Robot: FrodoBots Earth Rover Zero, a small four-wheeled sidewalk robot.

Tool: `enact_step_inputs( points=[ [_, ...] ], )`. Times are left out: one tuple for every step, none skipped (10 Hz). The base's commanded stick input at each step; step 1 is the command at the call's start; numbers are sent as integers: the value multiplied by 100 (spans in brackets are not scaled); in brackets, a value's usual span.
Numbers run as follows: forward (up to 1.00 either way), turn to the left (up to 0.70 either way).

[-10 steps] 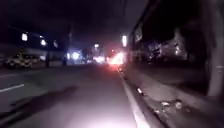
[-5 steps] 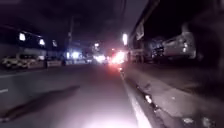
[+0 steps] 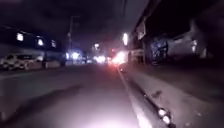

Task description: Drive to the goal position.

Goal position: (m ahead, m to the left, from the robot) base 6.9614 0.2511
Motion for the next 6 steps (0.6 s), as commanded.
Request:
enact_step_inputs(
  points=[
    [100,-7],
    [100,-16],
    [100,-39],
    [100,-34],
    [100,-6],
    [100,-1]
  ],
)
